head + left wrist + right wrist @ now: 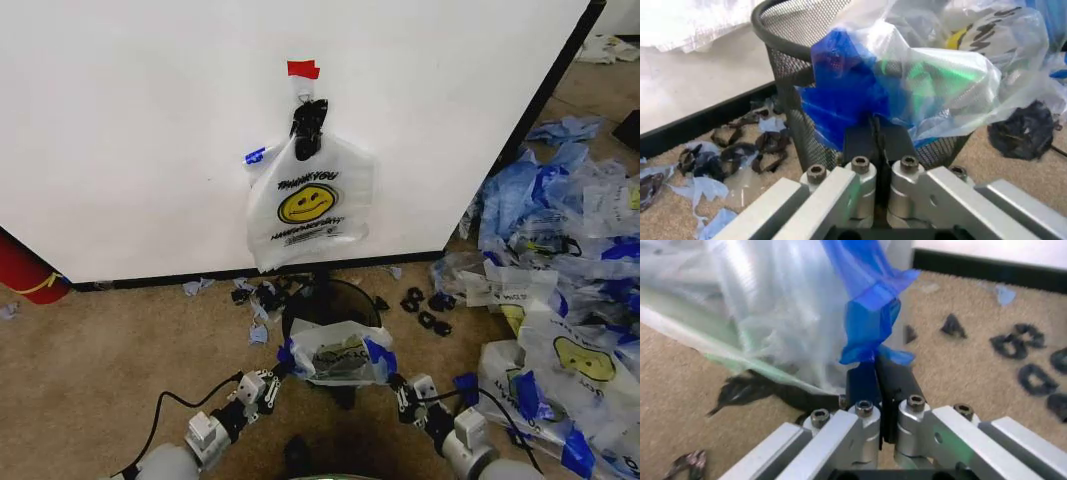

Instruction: Pick up the garbage bag from the wall and place it over the trash bin.

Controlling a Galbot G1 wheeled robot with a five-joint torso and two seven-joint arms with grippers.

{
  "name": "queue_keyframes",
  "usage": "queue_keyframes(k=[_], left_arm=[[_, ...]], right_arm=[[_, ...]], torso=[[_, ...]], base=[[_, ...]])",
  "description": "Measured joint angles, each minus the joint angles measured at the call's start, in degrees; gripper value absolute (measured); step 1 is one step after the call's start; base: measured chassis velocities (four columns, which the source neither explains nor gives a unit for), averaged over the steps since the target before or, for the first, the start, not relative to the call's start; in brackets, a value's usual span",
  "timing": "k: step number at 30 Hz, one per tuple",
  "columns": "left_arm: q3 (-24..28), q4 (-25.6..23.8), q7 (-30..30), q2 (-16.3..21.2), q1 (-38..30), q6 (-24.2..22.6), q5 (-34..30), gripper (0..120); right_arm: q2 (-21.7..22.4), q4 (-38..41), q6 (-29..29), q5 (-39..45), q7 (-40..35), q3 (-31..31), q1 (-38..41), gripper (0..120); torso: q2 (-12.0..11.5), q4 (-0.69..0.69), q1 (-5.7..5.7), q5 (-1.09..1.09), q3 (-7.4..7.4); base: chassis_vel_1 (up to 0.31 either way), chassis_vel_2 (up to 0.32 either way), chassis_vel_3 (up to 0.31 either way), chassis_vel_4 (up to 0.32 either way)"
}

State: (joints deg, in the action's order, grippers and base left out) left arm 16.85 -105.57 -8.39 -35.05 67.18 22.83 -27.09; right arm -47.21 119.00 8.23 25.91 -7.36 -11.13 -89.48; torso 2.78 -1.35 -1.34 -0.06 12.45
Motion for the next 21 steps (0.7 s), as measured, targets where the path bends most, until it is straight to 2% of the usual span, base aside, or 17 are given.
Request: queue_keyframes(k=[11,21], left_arm=[[-0.87,0.03,-0.61,-0.09,0.17,-0.01,-0.12,0],[-0.93,0.07,-0.73,-0.3,0.34,-0.25,0.05,0]], right_arm=[[0.48,-0.8,-0.13,1.63,-0.23,0.13,3.85,0],[0.47,-1.04,-0.13,2.04,-0.34,0.34,4.29,0]], torso=[[0.0,0.0,0.0,0.0,0.0],[0.0,0.0,0.0,0.0,0.0]], base=[[0.0,0.0,0.0,0.0],[0.0,0.0,0.0,0.0]])
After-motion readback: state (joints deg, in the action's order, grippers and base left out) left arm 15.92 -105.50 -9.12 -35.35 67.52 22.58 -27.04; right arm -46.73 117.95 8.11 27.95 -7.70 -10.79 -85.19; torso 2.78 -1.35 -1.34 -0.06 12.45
